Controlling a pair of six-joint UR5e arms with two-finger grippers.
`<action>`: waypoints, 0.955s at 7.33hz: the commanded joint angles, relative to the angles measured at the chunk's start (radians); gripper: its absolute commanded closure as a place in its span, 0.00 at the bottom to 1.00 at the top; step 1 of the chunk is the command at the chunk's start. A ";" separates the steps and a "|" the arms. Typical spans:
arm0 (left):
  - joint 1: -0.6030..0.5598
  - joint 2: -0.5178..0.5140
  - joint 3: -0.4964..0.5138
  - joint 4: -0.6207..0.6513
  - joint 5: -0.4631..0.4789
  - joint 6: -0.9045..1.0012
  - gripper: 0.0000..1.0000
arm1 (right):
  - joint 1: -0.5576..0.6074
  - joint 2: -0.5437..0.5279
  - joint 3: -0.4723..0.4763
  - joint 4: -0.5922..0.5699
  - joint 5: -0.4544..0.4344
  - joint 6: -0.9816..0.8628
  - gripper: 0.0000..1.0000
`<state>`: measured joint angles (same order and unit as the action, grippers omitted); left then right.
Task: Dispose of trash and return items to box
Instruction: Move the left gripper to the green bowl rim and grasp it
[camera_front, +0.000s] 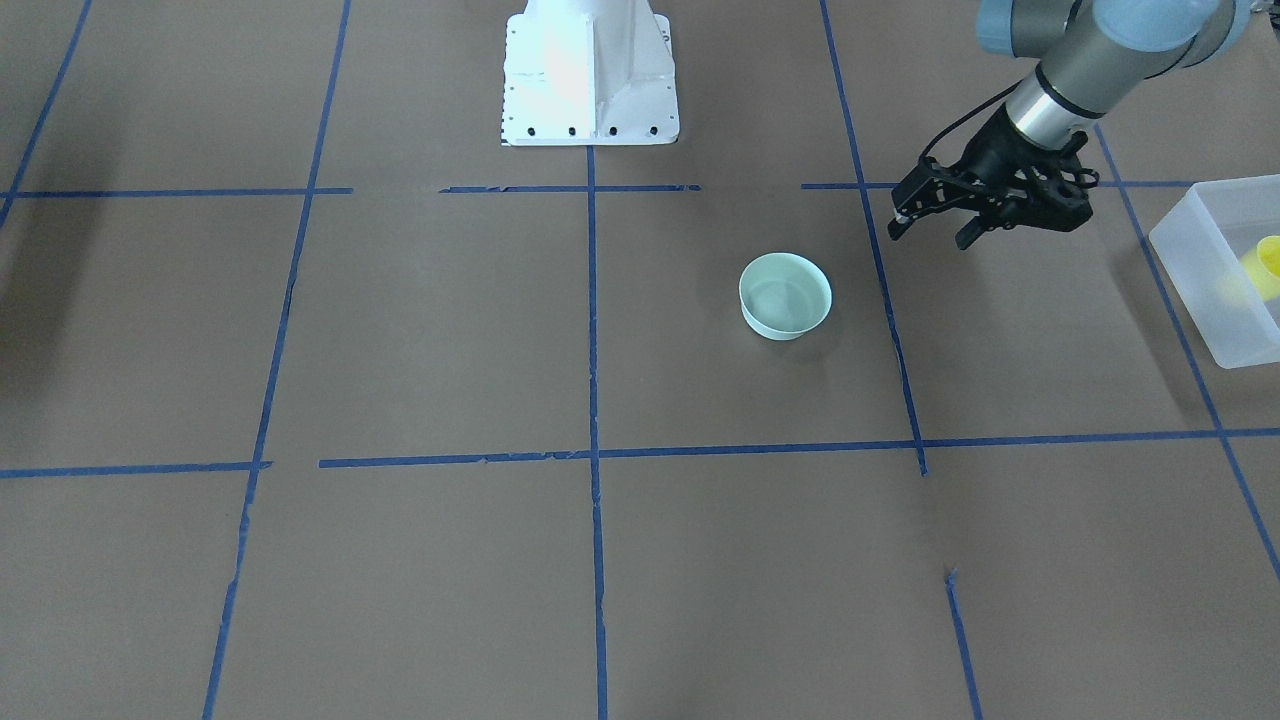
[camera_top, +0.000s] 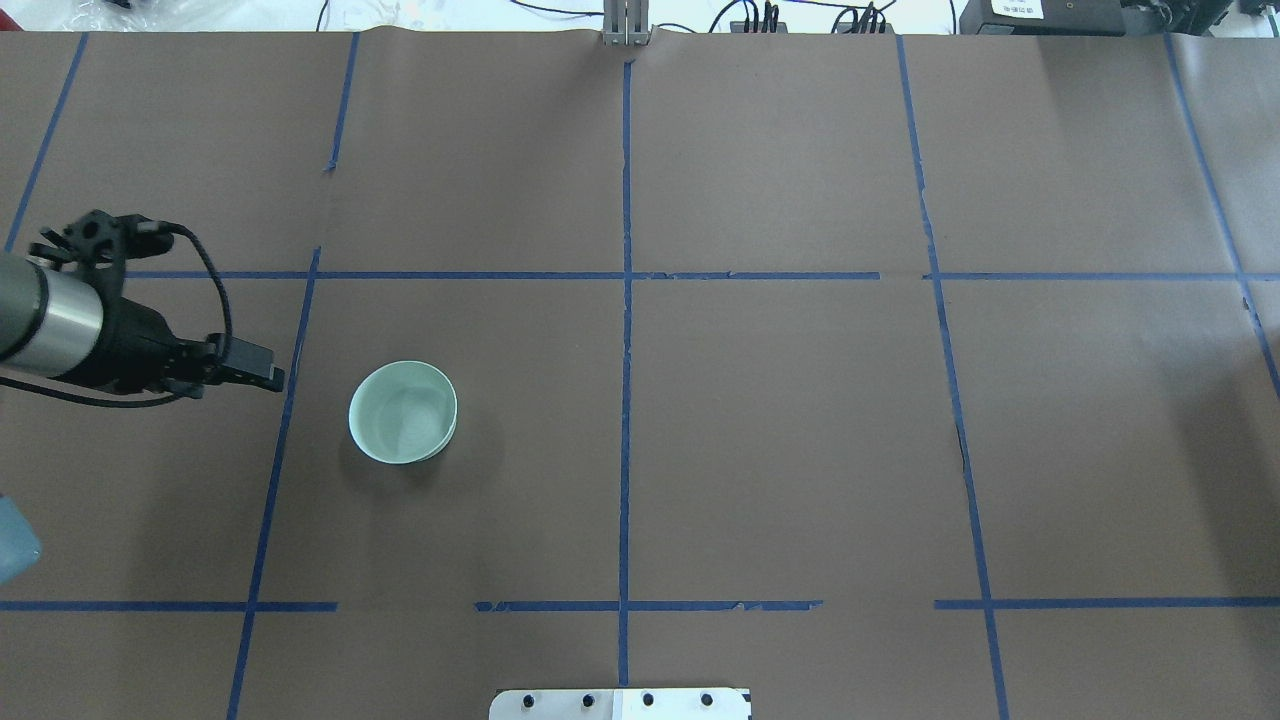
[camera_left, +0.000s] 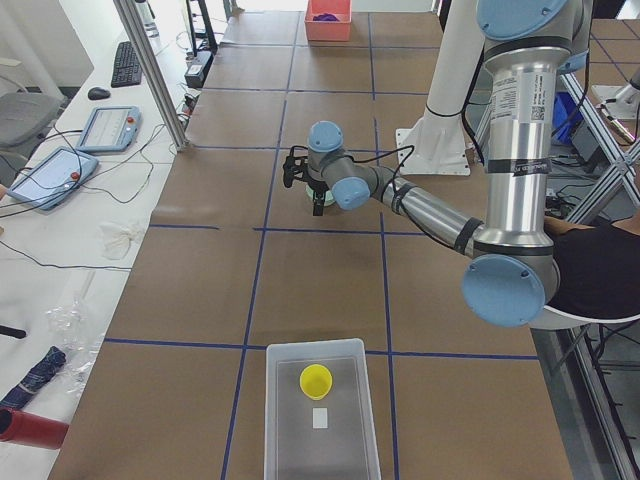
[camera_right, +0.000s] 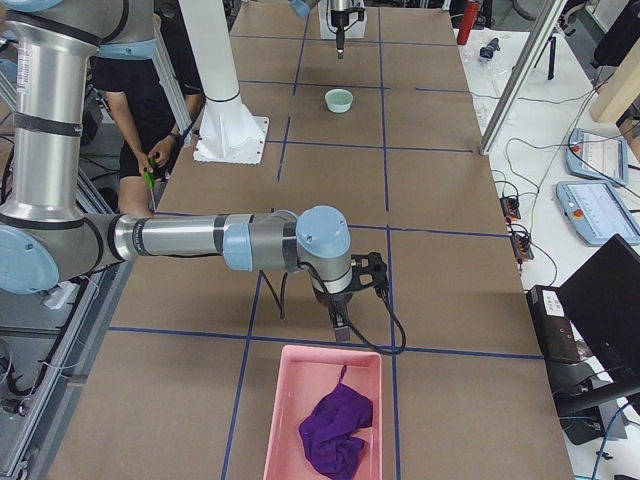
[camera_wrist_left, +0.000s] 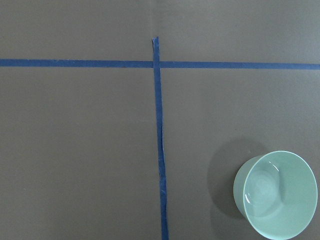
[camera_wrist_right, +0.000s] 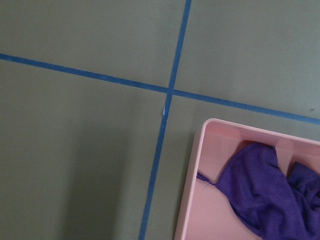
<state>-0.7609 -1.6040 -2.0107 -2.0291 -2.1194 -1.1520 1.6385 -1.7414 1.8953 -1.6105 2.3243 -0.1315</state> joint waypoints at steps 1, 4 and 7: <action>0.121 -0.107 0.084 0.001 0.105 -0.136 0.00 | -0.084 0.040 0.045 -0.032 0.004 0.156 0.00; 0.155 -0.166 0.184 0.003 0.145 -0.152 0.00 | -0.135 0.054 0.016 -0.026 0.000 0.239 0.00; 0.189 -0.171 0.217 0.006 0.162 -0.152 0.04 | -0.135 0.054 0.005 -0.025 -0.002 0.237 0.00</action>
<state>-0.5908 -1.7707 -1.8122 -2.0250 -1.9699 -1.3037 1.5039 -1.6876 1.9027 -1.6360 2.3226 0.1049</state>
